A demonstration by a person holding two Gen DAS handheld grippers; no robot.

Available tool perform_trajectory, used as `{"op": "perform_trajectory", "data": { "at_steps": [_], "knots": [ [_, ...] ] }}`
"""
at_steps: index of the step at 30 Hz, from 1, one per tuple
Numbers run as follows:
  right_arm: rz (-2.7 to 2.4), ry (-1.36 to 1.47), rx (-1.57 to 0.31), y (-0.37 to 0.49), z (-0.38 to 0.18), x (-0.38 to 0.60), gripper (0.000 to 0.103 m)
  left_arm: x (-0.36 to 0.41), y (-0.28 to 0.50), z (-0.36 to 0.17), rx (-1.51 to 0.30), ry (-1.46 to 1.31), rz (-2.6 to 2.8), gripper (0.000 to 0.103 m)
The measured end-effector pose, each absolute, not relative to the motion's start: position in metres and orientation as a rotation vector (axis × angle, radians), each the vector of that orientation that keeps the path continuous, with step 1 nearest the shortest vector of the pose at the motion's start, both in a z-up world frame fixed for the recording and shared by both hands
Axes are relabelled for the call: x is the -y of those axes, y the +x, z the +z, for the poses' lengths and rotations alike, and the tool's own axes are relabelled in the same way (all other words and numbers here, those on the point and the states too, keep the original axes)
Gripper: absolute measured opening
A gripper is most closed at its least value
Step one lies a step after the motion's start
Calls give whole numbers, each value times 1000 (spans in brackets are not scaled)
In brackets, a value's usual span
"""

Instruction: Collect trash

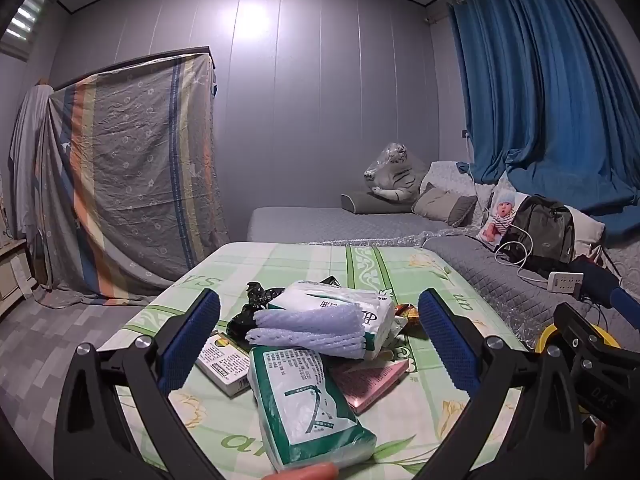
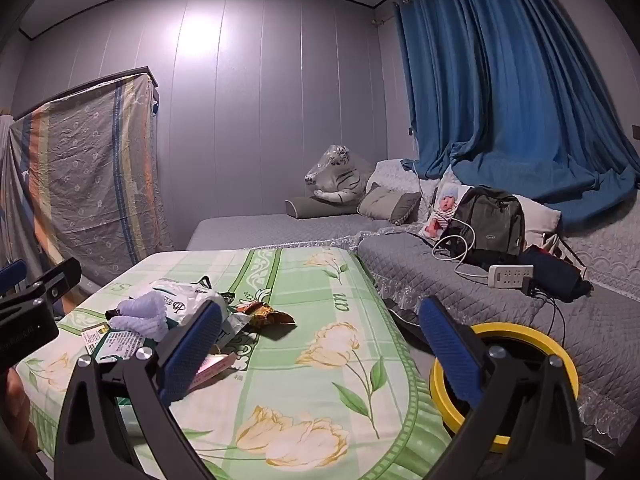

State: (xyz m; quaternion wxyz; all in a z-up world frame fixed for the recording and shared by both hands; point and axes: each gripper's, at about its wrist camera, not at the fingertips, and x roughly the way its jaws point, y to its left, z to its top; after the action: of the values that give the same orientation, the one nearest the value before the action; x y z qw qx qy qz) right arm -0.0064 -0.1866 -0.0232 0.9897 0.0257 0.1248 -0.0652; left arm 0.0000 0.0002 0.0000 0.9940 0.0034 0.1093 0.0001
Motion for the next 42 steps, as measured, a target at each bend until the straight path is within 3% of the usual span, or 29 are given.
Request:
{"op": "perform_trajectory", "data": {
  "at_steps": [42],
  "knots": [
    [-131, 69, -248, -5, -26, 187, 96, 1, 5, -8, -236, 7, -5, 95]
  ]
}}
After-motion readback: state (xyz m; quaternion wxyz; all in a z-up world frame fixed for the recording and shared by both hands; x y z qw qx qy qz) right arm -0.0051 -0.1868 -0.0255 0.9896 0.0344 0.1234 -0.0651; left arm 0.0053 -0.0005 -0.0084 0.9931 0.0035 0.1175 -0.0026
